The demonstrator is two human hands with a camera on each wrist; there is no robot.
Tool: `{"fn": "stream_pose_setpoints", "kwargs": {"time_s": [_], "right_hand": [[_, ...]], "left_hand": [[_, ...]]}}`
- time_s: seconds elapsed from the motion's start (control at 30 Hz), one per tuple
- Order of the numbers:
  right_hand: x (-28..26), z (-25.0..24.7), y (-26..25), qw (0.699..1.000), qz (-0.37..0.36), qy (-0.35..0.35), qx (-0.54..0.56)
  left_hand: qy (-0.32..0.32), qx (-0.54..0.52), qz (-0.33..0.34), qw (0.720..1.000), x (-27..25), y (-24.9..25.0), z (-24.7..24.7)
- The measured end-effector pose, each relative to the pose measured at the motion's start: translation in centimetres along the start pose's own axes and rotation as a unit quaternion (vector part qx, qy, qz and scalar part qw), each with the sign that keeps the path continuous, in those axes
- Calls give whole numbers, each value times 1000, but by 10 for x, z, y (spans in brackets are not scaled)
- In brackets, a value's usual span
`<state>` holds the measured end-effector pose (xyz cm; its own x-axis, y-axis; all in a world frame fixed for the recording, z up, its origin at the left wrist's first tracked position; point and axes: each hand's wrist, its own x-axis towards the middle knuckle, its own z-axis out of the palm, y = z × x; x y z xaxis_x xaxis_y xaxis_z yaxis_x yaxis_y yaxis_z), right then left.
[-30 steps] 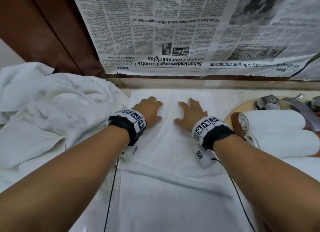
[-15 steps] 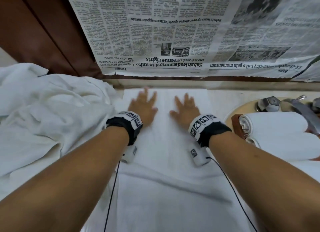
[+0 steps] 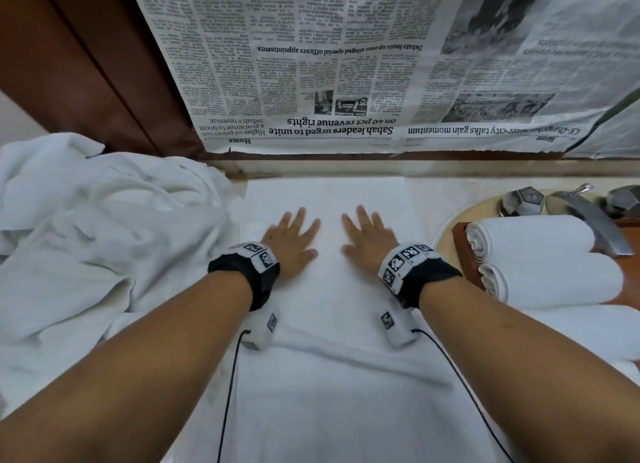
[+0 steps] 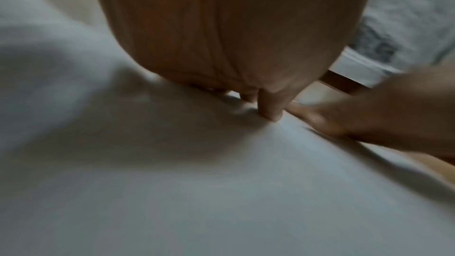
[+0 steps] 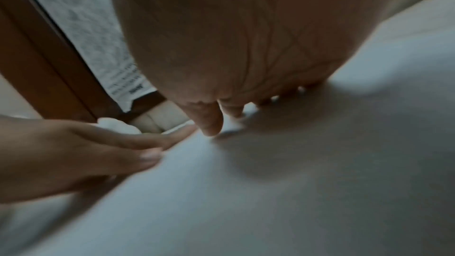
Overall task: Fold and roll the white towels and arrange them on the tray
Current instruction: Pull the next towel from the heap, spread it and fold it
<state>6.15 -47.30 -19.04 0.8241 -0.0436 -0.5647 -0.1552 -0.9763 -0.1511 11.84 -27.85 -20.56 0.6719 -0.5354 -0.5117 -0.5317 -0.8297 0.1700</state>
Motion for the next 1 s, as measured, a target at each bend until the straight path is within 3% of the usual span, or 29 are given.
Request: {"fn": "stream_pose_setpoints", "kwargs": {"time_s": [0.1,0.17,0.23,0.27,0.33,0.37,0.43,0.5,0.53,0.6,0.67,0.77,0.83,0.9,1.0], "right_hand": [[-8,-2,34,996,87,28,-5],[-14,-11,33,991,127,50,11],[-22,-14,12,995,75,65,33],[-26,-10,2,996,28,64,50],[-35,7,-4,998,-39,25,44],[-38,15,2,999,-40,1,24],[-43,17,20,1000,21,-2,21],[-53,9,27,994,95,25,53],[-60,7,24,992,99,38,68],[-74,13,10,996,35,36,77],[-89,29,3,999,-35,-7,38],[-106,34,11,1000,11,-27,-1],[-122,29,14,998,46,5,40],[-146,33,10,996,13,35,86],[-195,56,2,989,-58,116,67]], "left_hand": [[21,-14,-130,991,-12,-35,1],[27,-39,-177,983,-15,-35,-7],[73,-21,-165,983,-17,-12,-15],[83,-20,-126,988,-19,2,-16],[24,-49,-36,998,-28,26,-9],[-16,-51,-20,998,-34,30,-4],[-42,-19,-56,997,-43,19,1],[-6,-41,-131,991,-51,8,-6],[14,-67,-152,986,-57,9,-11],[62,-133,-126,981,-68,25,-16],[101,-198,-60,973,-83,48,-13],[133,-210,-55,967,-107,65,10],[183,-244,-93,948,-124,69,26],[236,-236,-84,939,-145,79,39],[302,-172,-58,936,-180,99,64]]}}
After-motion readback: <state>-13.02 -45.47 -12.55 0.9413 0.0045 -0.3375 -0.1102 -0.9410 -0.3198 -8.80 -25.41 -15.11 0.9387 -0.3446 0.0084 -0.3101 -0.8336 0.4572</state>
